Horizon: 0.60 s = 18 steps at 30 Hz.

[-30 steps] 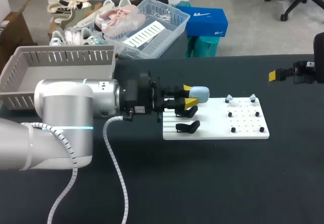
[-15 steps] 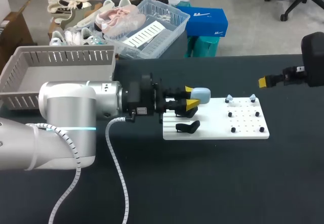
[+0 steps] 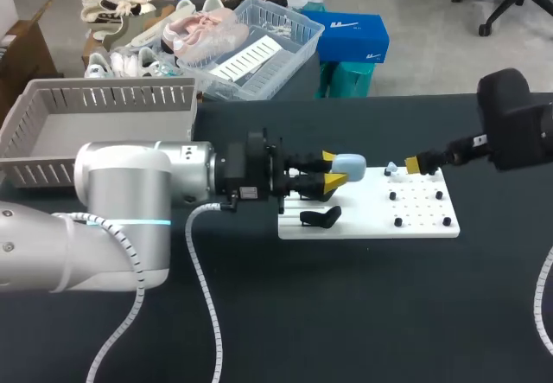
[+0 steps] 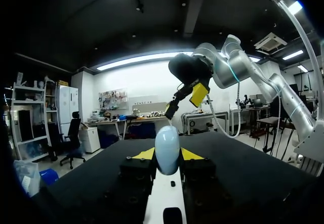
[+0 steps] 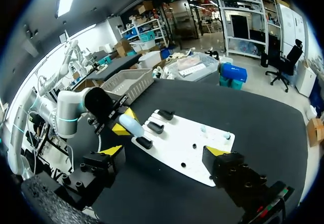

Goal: Pick up each earbud case from the left stands, insert the matching earbuds, close the lid, and place the case in the box.

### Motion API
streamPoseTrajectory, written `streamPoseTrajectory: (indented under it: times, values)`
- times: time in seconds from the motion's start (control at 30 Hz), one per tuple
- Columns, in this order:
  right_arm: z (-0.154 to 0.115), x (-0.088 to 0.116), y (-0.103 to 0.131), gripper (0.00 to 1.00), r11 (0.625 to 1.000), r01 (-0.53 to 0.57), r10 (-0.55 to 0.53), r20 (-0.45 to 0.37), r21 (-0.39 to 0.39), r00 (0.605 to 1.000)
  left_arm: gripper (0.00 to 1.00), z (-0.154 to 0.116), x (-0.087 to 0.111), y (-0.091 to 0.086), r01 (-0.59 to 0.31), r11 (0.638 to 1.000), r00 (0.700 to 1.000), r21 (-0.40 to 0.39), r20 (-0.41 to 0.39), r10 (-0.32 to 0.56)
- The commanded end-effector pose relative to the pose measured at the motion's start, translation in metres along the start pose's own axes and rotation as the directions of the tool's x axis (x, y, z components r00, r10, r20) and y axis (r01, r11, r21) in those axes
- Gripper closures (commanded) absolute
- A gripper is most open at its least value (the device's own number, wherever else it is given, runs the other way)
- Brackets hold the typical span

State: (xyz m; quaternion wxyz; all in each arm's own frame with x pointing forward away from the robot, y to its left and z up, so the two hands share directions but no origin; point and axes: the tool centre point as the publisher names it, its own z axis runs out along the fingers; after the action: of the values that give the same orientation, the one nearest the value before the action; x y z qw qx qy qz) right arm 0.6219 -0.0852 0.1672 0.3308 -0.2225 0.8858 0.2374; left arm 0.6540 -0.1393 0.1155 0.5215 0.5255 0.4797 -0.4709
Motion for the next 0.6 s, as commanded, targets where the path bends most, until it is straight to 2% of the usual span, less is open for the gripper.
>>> streamPoseTrajectory:
  times: [0.03,0.3,0.6]
  values:
    - [0.007,0.001,0.014,0.0,1.0,0.001,-0.001,-0.015,0.028,1.0,1.0,0.001,0.001,0.002,0.0,1.0,1.0,0.003,0.001,0.0]
    - [0.024,0.002,0.032,0.0,1.0,0.017,-0.017,-0.056,0.01,0.998,1.0,0.001,0.001,0.002,0.0,1.0,1.0,0.003,0.001,0.0]
    - [0.045,0.001,0.041,0.0,1.0,0.016,-0.018,-0.094,-0.024,0.995,1.0,0.001,0.001,0.002,0.0,1.0,1.0,0.003,0.001,0.0]
